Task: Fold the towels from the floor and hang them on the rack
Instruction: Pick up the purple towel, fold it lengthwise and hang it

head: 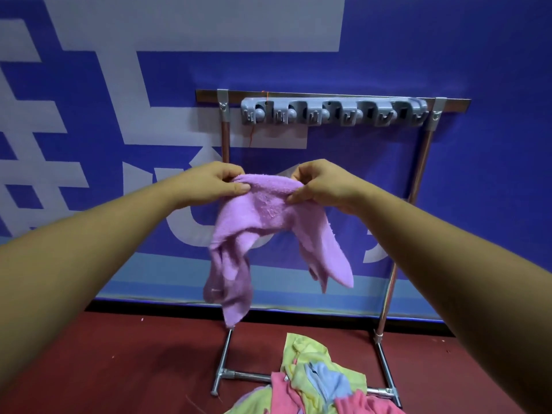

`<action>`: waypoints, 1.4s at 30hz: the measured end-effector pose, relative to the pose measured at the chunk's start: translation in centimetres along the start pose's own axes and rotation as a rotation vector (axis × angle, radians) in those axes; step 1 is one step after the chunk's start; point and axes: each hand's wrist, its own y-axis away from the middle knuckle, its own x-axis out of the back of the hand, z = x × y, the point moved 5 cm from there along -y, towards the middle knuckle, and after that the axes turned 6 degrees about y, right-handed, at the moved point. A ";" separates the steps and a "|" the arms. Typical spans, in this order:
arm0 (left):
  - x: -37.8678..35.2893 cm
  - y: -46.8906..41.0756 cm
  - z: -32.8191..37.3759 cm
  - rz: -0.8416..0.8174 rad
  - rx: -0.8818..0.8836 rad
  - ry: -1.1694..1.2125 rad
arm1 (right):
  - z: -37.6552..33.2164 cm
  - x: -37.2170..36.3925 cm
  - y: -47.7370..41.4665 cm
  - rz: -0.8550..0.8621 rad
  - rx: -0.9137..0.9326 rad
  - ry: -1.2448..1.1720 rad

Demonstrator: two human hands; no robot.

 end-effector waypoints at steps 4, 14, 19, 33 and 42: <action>0.7 -2.4 -0.2 0.076 -0.006 0.242 | 0.1 -0.7 -1.9 -0.068 -0.030 -0.272; 3.1 -5.6 -1.5 -0.133 0.056 0.209 | -0.7 0.3 -6.6 0.070 0.044 -0.462; 5.5 -6.9 -3.0 0.069 0.015 0.389 | -1.1 0.9 -8.5 0.173 0.018 -0.165; 10.6 -14.2 -3.2 0.435 0.059 0.481 | -6.8 5.7 -16.1 0.603 0.068 0.322; 9.3 -18.0 -5.9 0.502 0.081 0.408 | -8.3 3.6 -17.6 0.694 0.043 0.966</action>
